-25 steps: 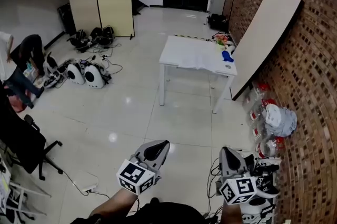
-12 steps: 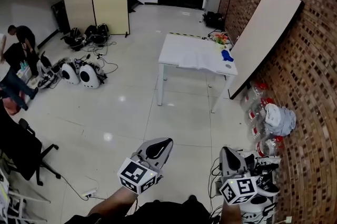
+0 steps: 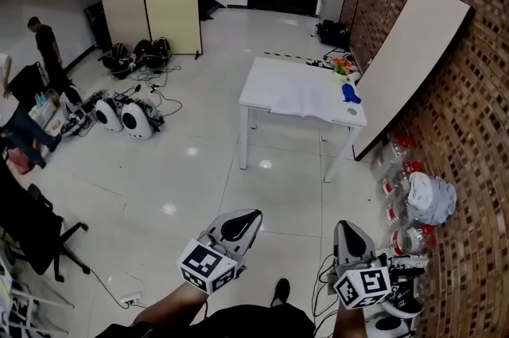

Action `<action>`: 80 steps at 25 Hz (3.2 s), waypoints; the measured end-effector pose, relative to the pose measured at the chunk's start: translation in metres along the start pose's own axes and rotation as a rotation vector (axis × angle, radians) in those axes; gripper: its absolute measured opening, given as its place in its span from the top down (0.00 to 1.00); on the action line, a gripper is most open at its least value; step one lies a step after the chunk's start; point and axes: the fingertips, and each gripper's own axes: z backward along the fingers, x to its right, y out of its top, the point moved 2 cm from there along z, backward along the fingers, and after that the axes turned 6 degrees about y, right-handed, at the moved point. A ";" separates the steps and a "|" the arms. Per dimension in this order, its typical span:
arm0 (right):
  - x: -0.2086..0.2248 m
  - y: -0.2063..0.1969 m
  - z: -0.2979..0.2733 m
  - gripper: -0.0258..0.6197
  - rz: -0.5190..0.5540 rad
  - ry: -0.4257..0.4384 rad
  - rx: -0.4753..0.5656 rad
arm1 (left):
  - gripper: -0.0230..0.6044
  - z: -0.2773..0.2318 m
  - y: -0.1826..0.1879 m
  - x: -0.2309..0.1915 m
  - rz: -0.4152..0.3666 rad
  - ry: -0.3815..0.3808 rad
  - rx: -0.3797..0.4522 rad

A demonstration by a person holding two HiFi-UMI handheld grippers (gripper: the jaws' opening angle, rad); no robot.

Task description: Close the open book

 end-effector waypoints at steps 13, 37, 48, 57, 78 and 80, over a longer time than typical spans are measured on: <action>0.159 0.009 -0.096 0.96 -0.005 0.108 0.004 | 0.97 -0.181 0.001 -0.014 -0.044 0.066 -0.021; 0.249 0.014 -0.306 0.96 -0.017 0.063 -0.010 | 0.97 -0.354 0.007 -0.165 -0.038 -0.006 -0.048; 0.269 0.025 -0.426 0.96 -0.034 -0.008 -0.007 | 0.97 -0.427 0.012 -0.277 -0.031 -0.061 -0.025; 0.325 0.031 -0.477 0.96 -0.029 -0.009 -0.004 | 0.97 -0.507 0.007 -0.294 -0.020 -0.092 -0.043; 0.509 0.054 -0.564 0.96 -0.032 0.108 0.031 | 0.97 -0.698 0.022 -0.289 -0.036 0.029 -0.066; 0.512 0.053 -0.573 0.96 -0.032 0.102 0.026 | 0.97 -0.704 0.022 -0.295 -0.035 0.025 -0.069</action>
